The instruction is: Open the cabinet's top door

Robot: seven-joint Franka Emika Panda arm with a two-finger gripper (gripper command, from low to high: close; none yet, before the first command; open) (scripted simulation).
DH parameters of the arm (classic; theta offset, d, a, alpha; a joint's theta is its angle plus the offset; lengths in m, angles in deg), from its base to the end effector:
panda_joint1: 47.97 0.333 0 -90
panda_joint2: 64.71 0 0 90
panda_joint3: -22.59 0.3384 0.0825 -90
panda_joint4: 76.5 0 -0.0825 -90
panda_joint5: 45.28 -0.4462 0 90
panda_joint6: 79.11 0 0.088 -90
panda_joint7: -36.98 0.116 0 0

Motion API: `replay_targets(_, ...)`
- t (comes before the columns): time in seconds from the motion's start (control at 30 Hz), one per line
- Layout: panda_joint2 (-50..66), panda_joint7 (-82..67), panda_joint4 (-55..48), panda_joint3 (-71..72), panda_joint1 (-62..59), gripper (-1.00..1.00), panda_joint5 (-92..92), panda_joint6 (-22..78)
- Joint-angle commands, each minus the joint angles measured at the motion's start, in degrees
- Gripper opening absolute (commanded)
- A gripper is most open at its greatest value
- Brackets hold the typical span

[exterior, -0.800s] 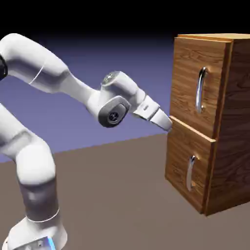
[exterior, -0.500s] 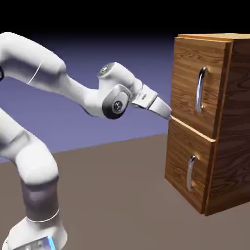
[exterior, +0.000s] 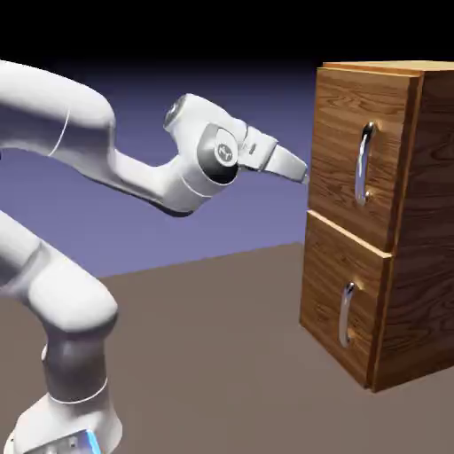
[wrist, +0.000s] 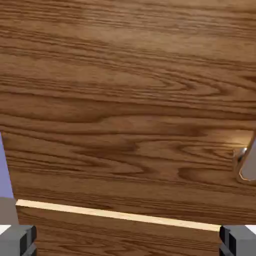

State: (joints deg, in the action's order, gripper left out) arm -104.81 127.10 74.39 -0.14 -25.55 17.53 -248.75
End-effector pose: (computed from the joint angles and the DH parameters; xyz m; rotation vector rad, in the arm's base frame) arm 0.4297 0.0429 0.5372 -2.3115 0.7762 -1.3423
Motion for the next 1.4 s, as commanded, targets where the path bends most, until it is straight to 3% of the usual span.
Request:
replay_targets(0.0, -0.3, 1.9, -0.4, -0.9, 0.9, 0.00, 2.5, 0.2)
replay_targets(1.37, -10.9, 74.9, -17.4, -37.0, 36.1, 0.00, 98.7, 7.0)
